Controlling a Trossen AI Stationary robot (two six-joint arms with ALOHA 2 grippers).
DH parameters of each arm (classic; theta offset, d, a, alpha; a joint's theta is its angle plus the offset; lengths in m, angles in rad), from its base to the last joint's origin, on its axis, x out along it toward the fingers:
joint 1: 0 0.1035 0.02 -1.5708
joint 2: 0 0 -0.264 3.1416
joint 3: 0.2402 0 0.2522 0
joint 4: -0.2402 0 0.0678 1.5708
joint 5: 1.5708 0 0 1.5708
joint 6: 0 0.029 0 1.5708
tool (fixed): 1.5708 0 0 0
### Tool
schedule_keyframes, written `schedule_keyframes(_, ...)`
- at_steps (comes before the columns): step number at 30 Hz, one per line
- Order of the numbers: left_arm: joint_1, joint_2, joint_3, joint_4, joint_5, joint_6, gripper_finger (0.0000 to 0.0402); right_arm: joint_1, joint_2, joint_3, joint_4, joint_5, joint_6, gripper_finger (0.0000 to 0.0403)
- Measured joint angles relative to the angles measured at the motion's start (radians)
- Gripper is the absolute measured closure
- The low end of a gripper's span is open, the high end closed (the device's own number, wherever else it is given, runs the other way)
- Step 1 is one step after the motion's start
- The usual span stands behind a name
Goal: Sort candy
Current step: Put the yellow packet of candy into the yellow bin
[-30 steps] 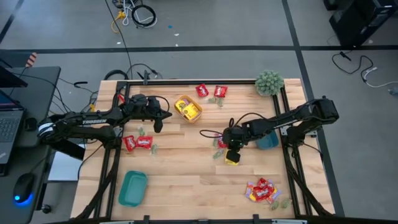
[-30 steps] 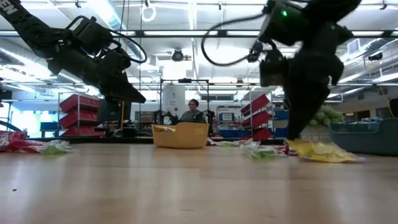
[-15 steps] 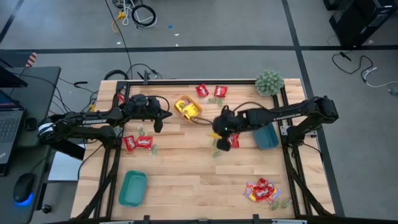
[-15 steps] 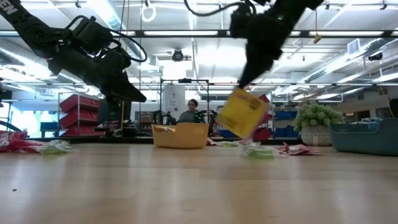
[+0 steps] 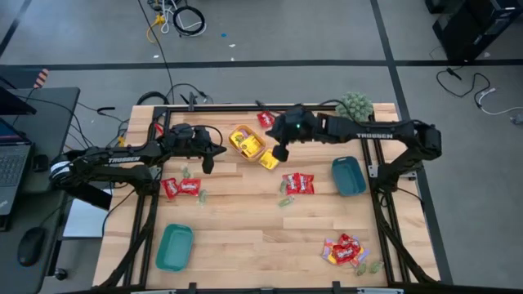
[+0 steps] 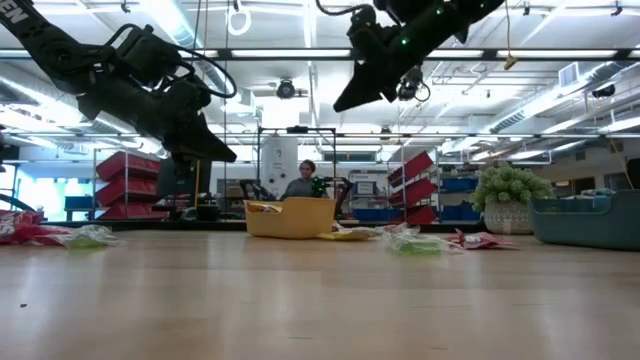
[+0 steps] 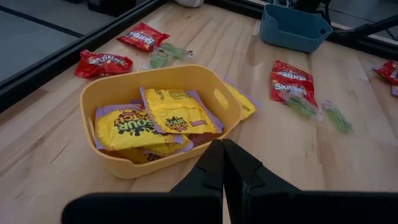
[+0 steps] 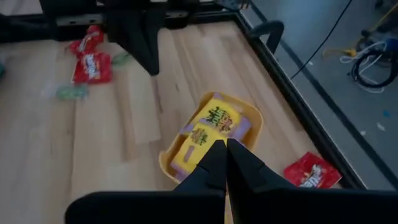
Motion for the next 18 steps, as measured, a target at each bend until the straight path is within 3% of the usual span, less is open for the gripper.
schedule_keyframes(5,0.000,0.000,0.000,-0.002,0.000,0.001,0.0401,-0.030,0.001,-0.015,-0.106,-0.038,0.003,0.0387)
schedule_keyframes(9,0.000,0.000,0.000,-0.002,0.001,0.002,0.0401,-0.006,0.002,-0.087,-0.128,-0.041,-0.045,0.0335)
schedule_keyframes(14,0.000,0.000,0.000,-0.003,0.001,0.002,0.0401,0.054,0.002,-0.212,-0.028,-0.018,-0.140,0.0252)
schedule_keyframes(18,0.000,0.000,0.000,-0.003,0.001,0.002,0.0401,0.099,0.018,-0.279,0.093,0.037,-0.145,0.0216)
